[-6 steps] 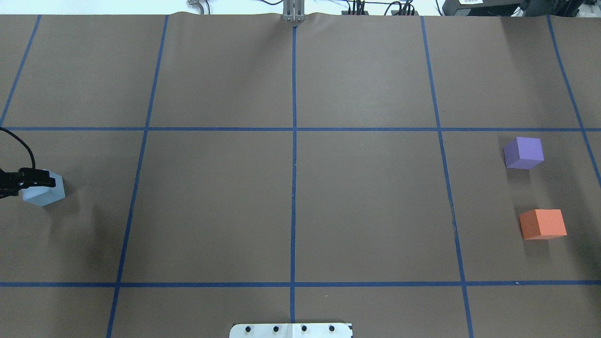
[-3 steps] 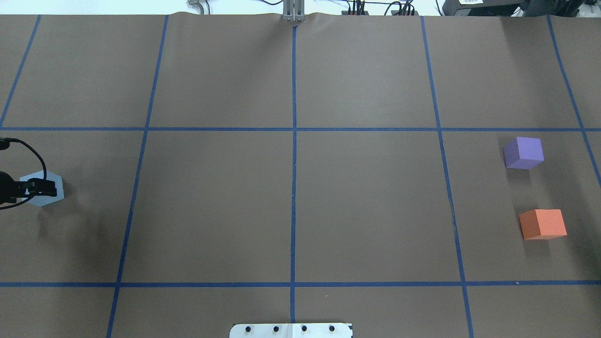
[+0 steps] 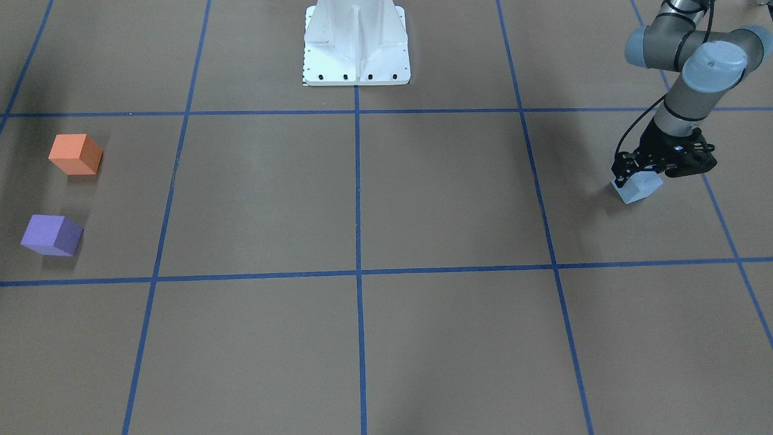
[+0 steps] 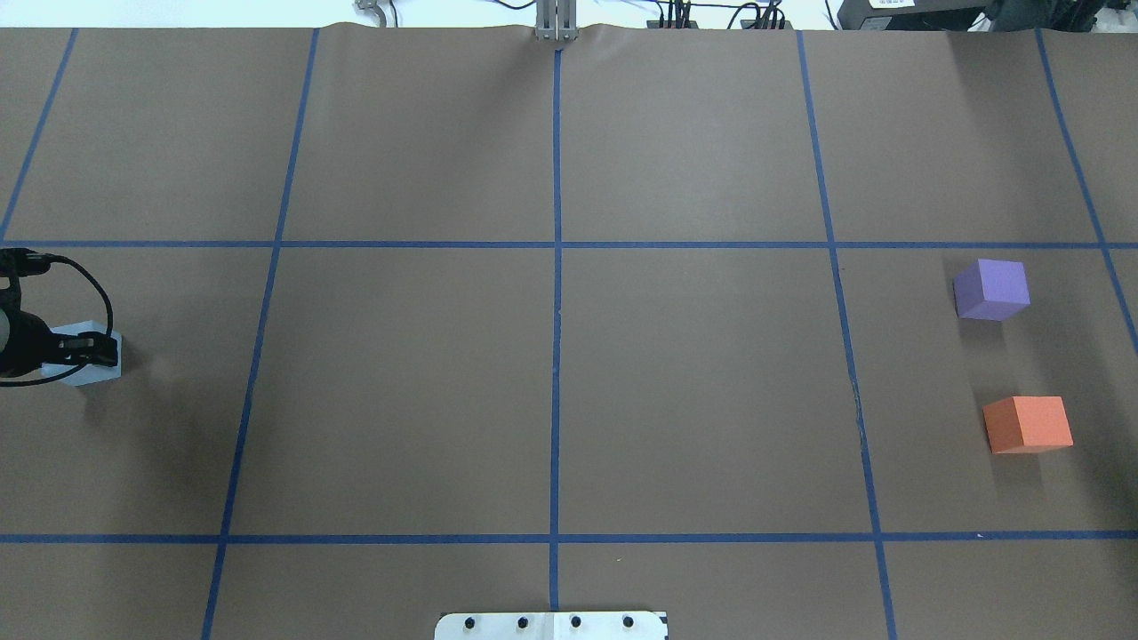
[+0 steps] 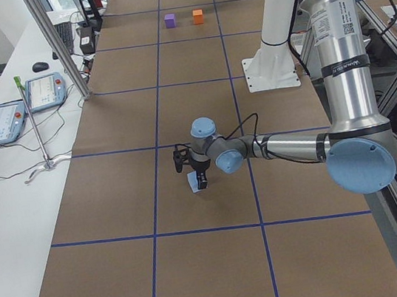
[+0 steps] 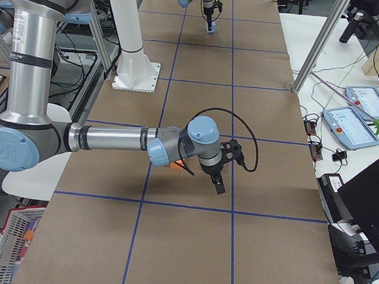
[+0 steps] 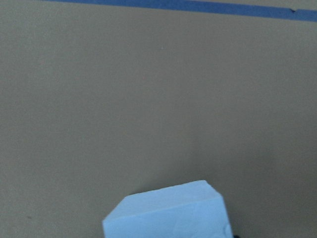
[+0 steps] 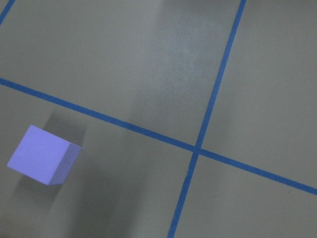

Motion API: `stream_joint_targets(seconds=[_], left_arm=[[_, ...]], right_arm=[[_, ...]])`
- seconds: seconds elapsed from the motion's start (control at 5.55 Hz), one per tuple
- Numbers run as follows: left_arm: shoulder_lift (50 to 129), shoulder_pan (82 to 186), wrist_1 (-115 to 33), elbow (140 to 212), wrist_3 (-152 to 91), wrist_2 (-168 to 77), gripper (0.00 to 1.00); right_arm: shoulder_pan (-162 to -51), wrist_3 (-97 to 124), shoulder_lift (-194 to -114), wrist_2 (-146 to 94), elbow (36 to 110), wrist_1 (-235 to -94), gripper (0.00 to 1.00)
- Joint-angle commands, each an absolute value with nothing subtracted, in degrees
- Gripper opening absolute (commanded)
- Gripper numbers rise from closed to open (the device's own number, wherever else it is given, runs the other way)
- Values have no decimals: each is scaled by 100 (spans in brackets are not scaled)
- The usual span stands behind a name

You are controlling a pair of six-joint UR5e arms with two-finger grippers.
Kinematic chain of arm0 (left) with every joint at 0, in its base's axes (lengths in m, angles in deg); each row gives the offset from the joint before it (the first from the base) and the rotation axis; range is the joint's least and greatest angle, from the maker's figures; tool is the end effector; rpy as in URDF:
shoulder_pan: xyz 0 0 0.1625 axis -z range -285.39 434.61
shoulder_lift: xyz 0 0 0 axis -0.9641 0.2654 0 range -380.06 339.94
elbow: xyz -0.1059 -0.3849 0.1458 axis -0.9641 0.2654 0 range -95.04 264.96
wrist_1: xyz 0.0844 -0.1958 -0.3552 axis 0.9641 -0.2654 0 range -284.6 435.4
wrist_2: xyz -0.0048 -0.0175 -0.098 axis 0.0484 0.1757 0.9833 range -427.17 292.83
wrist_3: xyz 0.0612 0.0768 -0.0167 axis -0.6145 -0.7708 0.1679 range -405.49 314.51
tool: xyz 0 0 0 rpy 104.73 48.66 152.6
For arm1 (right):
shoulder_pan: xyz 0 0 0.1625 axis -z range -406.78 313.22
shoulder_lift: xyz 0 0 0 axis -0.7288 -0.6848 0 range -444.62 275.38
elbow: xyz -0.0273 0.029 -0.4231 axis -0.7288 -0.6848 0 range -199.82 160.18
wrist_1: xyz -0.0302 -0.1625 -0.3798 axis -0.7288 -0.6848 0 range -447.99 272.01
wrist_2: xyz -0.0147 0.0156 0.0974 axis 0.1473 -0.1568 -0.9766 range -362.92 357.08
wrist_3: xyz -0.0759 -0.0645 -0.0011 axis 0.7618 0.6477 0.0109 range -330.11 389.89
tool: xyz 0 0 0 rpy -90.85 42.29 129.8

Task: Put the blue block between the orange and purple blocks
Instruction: 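Carry the light blue cube with the left gripper toward the table center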

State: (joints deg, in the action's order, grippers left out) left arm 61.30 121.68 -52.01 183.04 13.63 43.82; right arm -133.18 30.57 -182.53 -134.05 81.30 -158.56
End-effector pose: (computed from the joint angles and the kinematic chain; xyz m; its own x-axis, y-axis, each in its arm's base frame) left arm 0.2444 -0.4062 0.6012 0.7435 -0.0958 -0.6618 0.1814 0.9815 0.0617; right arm 0.0392 -0.4574 0.5924 0.7350 -0.3110 0.6025 0.0668 0.9175 0.3920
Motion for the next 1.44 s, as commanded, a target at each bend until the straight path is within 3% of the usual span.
stream_joint_targets(seconds=[0.0, 0.18, 0.72, 1.26], left_arm=[[6141, 12250, -5196, 18400, 937, 4409, 0], [6281, 12338, -5152, 18462, 927, 4453, 0], [9225, 12156, -2391, 18271, 709, 4515, 0], [11314, 11033, -2278, 16972, 795, 4349, 0]], right_arm=[[-13318, 3059, -18253, -13405, 8126, -15856, 100], [-13309, 3050, -18253, -13405, 8126, -15856, 100], [-13309, 3042, -18235, -13396, 8091, -15856, 100], [-13300, 3042, -18253, -13396, 8073, -15856, 100]])
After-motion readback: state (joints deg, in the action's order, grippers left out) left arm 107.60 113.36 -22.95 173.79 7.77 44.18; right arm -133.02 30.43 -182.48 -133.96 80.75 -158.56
